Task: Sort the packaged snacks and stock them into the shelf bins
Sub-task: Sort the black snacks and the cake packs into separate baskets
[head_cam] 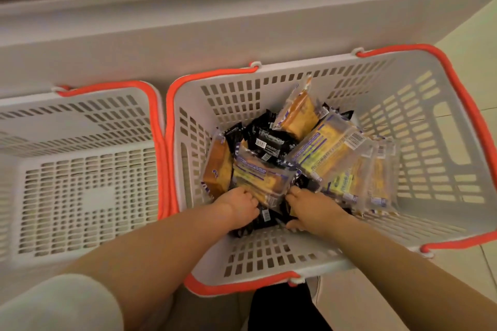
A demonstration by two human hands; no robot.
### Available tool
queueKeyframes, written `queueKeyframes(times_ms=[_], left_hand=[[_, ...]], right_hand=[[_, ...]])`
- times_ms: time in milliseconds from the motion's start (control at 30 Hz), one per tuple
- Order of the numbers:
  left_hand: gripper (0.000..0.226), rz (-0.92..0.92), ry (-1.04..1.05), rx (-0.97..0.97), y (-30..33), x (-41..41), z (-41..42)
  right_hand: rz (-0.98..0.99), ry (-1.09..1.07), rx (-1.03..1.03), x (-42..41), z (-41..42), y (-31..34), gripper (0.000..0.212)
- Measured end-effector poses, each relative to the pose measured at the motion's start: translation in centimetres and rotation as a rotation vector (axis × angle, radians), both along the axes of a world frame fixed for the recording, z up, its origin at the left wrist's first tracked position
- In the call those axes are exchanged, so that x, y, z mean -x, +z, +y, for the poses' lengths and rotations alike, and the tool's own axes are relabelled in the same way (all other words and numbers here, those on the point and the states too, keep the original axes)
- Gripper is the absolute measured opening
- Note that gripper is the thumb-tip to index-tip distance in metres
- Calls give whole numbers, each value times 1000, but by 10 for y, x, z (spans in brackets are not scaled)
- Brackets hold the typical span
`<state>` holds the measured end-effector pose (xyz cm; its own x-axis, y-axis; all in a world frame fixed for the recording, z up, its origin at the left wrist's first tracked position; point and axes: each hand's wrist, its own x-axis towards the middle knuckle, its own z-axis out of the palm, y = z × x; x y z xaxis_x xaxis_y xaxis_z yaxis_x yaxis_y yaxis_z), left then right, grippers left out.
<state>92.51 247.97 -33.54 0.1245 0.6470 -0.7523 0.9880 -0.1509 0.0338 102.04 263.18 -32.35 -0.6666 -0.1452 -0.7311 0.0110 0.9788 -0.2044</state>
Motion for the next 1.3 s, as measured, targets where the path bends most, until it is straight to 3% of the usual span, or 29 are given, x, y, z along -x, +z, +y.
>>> queueKeyframes(times_ms=[167, 333, 533, 767, 833, 900, 1033, 1100, 1200, 1300], left_hand=[[40, 36, -53, -1, 2, -4, 3], [38, 43, 41, 64, 0, -10, -4], [36, 124, -46, -96, 5, -13, -6], [36, 31, 129, -163, 26, -5, -14], [40, -43, 290, -219, 43, 0, -10], [43, -166, 569, -358, 65, 4, -6], [37, -580, 1343, -674, 107, 14, -21], [32, -806, 1673, -709, 127, 19, -35], [14, -1027, 1952, -786, 155, 32, -61], [10, -1016, 2072, -880, 180, 55, -106]], right_hand=[[201, 94, -135, 1, 2, -11, 83], [200, 65, -184, -2, 12, -16, 97], [161, 77, -183, 8, 8, -9, 82], [73, 3, -206, 10, 2, -5, 78], [111, -80, -197, 8, 7, 2, 62], [177, -303, -84, 3, 12, 14, 54], [425, -999, 413, -3, 18, 60, 42], [430, -1188, 682, 4, 8, 89, 30], [272, -1296, 1018, 19, -26, 126, 32], [280, -1213, 1102, 41, -68, 151, 36]])
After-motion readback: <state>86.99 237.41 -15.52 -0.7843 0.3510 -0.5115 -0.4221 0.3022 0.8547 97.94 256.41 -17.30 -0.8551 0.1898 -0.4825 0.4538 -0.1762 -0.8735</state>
